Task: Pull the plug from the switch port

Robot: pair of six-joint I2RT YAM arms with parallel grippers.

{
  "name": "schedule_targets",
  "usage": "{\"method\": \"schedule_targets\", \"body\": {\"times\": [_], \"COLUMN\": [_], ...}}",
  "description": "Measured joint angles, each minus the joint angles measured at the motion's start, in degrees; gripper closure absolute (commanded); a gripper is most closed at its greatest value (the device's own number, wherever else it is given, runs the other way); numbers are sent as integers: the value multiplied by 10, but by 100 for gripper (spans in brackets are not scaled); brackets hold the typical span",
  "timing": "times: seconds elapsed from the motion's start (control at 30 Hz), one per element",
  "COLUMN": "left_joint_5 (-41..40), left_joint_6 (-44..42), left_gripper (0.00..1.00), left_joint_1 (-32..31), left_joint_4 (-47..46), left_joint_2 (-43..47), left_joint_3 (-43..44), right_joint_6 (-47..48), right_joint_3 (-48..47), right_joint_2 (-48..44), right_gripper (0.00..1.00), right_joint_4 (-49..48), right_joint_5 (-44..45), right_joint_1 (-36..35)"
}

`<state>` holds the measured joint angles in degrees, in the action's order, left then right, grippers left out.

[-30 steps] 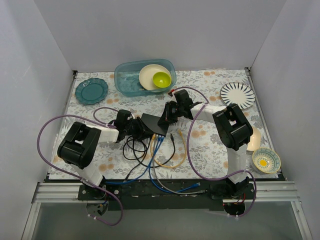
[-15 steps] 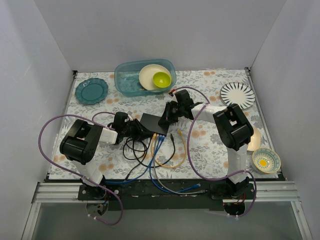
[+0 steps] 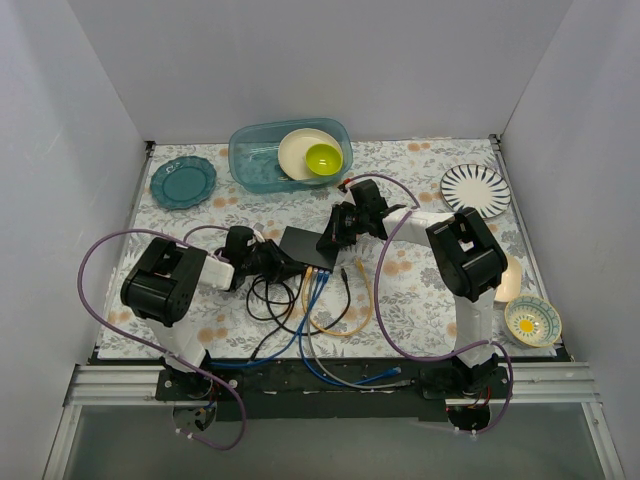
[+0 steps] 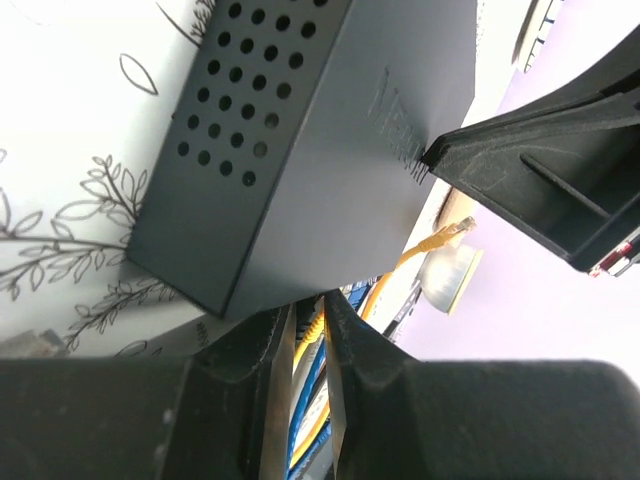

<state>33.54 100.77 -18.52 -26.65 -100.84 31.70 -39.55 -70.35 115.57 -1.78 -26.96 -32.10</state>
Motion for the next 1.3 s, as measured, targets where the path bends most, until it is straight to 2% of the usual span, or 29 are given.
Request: {"method": "schedule_targets", "body": {"times": [0.4,0.5,0.6,0.67,0.77,0.83,0.87,0.9,0.93,1.03,1.2,1.3], "left_joint_5": [-15,-31,-85,-127,-186,-201,-201,-194,-188,-155,-100,-76], "left_joint_6": [-9,-19,-37,-57,-92,-108,-111,-113,-115,-109,-104,-94], "left_gripper": [100,100,100,79,60,52,46,35,30,34,54,55], "left_joint_1": [5,20,71,100,116,117,117,117,116,107,22,-29], "left_joint_4": [31,84,188,256,344,370,374,374,373,350,292,255], "left_joint_2": [87,130,215,263,303,308,308,307,305,286,210,166], "left_joint_3": [-80,-89,-89,-76,-30,4,14,24,29,44,66,64], "right_joint_6": [-2,-2,-1,-1,0,1,2,4,5,8,8,8], "right_joint_3": [0,0,-1,-1,-1,-2,-4,-5,-7,-11,-11,-11], "right_joint_2": [0,0,0,0,-1,-1,-1,-1,-1,-1,-1,-1], "right_gripper": [90,90,90,90,90,90,90,90,90,90,90,90], "right_joint_4": [0,1,2,3,3,5,7,10,14,21,22,22], "right_joint_5": [0,0,2,3,5,5,5,7,8,11,13,13], "right_joint_1": [0,0,0,0,0,0,0,0,-1,-2,-2,-2]}}
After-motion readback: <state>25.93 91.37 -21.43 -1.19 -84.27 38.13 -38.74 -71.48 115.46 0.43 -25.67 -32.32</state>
